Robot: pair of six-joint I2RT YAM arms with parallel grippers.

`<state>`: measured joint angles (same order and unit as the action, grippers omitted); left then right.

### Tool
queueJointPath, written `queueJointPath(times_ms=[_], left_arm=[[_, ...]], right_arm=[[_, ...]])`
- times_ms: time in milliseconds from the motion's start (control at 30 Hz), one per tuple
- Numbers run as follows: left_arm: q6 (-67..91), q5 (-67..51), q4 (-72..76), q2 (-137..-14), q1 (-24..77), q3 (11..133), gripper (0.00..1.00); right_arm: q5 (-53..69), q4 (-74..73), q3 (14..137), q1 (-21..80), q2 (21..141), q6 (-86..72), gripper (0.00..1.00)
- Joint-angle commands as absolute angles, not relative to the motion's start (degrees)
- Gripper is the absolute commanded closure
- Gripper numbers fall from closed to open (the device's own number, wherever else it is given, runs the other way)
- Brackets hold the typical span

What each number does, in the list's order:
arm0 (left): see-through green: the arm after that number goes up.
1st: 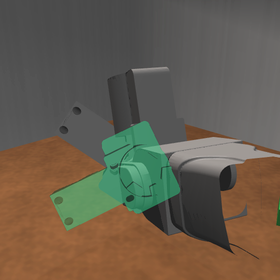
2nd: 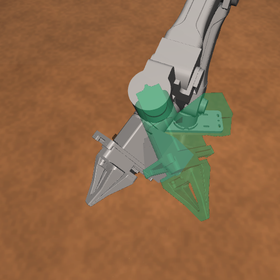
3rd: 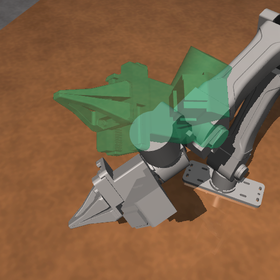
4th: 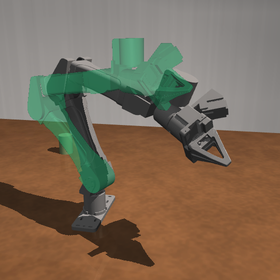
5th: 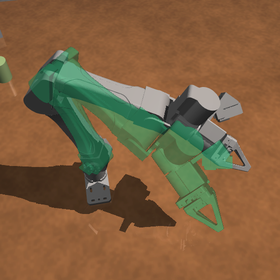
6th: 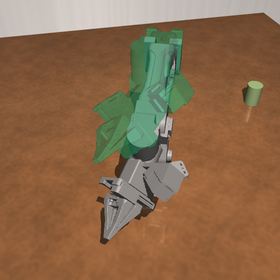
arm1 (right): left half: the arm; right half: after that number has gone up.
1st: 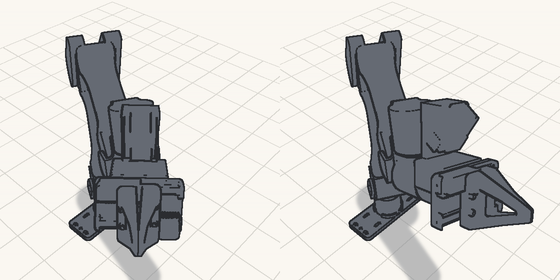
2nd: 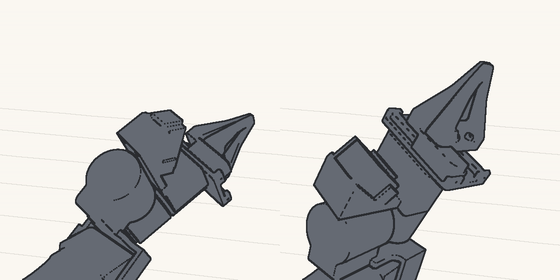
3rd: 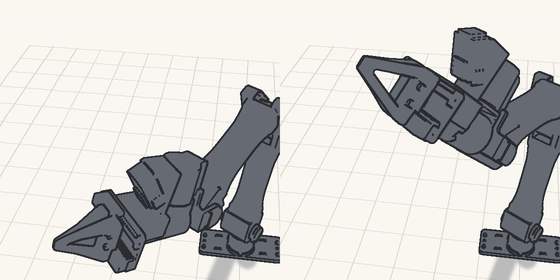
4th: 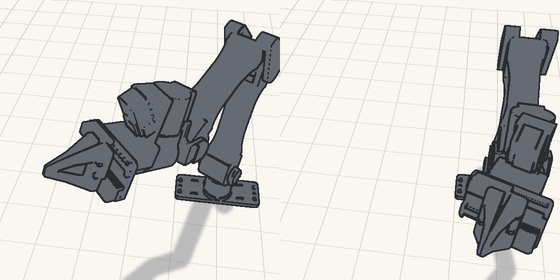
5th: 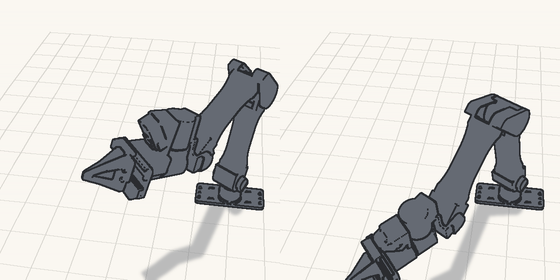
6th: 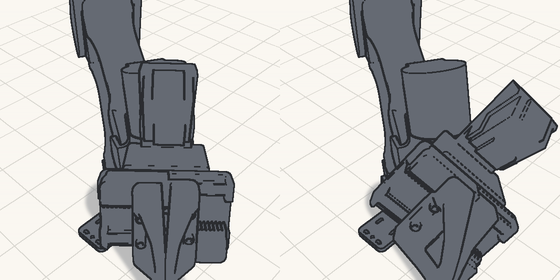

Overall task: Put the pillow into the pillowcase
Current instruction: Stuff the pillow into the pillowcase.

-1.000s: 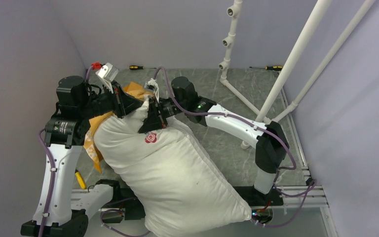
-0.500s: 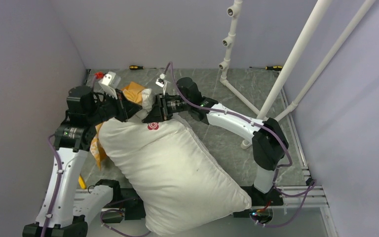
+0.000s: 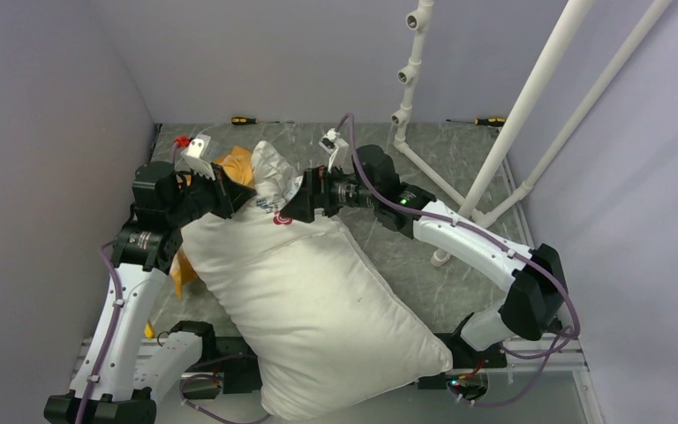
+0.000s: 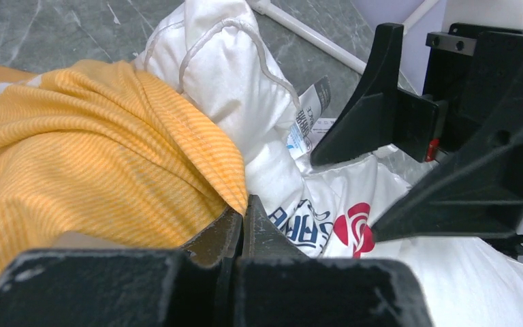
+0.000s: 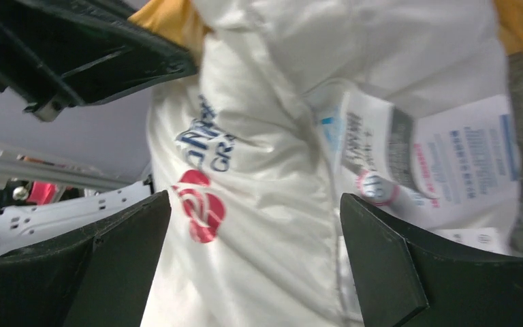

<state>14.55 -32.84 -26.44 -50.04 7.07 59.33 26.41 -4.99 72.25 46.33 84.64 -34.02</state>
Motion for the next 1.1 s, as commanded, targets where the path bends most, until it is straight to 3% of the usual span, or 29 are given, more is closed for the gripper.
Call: queueJointPath(times_ms=[0, 333, 433, 467, 500, 567, 600, 767, 1067], left_arm=[[15.73, -35.56, -26.40, -49.04, 7.65, 58.68, 1.00], [14.86, -35.91, -28.40, -48.96, 7.65, 60.34, 1.00], [14.81, -35.97, -28.53, -48.95, 7.65, 61.01, 1.00], [14.89, -35.84, -28.47, -49.08, 7.65, 61.25, 1.00], [14.94, -35.44, -28.51, -49.17, 7.65, 61.48, 1.00], [15.13, -33.80, -29.19, -49.50, 7.65, 62.67, 1.00], [15.03, -32.14, -29.91, -49.75, 7.65, 63.50, 1.00], [14.83, -22.03, -32.46, -52.42, 7.65, 70.77, 1.00], [14.32, -22.46, -30.11, -60.34, 7.65, 83.37, 1.00]], right_arm=[[23.54, -4.25, 73.30, 44.44, 85.99, -32.88, 0.01], [19.22, -4.82, 85.27, 45.26, 96.01, -29.49, 0.00], [19.98, -1.45, 84.89, 45.71, 97.99, -29.61, 0.09], [22.24, 0.46, 84.56, 45.71, 98.76, -29.88, 0.17], [25.30, 2.25, 84.31, 45.75, 99.27, -30.04, 0.36], [27.71, 2.56, 84.34, 45.82, 99.97, -30.58, 0.88], [28.29, 2.09, 83.82, 45.97, 99.72, -30.66, 1.00], [35.73, 3.20, 78.12, 47.47, 95.26, -29.77, 1.00], [40.45, 2.72, 75.96, 55.28, 94.76, -30.94, 1.00]])
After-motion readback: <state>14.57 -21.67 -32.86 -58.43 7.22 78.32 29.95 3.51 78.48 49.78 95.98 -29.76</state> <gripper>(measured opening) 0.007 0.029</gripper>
